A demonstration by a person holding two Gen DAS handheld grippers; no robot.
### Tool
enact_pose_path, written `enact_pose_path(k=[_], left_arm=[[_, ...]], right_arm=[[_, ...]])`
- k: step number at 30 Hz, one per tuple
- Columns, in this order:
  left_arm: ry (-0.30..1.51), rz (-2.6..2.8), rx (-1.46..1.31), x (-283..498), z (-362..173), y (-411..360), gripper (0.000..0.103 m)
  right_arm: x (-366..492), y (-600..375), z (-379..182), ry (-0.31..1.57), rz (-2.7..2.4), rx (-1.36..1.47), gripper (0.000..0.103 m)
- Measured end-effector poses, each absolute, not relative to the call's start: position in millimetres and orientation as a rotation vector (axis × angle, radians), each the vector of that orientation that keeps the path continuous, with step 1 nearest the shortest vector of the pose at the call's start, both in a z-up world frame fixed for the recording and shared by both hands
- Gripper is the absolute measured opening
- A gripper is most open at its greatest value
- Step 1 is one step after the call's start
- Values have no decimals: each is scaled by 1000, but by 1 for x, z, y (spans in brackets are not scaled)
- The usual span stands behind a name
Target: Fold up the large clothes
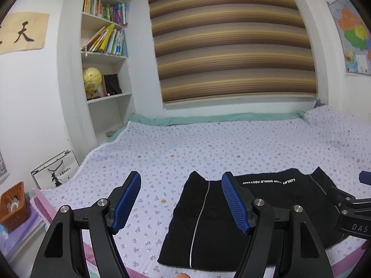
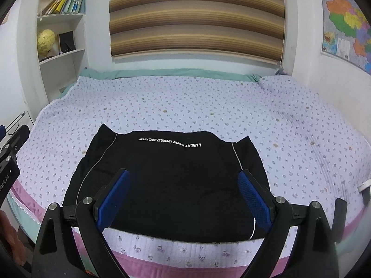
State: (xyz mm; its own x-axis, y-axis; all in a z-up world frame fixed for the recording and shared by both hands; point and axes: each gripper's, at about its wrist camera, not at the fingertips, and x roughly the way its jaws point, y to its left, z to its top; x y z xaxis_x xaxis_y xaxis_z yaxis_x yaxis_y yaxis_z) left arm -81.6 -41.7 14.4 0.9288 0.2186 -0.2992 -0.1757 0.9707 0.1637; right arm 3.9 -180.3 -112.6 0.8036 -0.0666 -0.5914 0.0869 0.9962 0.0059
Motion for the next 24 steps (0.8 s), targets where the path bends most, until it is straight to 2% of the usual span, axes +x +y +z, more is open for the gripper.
enact_pose_path(k=[24], left_arm=[[376,179,164,-69,-3,-54,73]], right_arm=[[15,-189,-129,696,-67,66,96]])
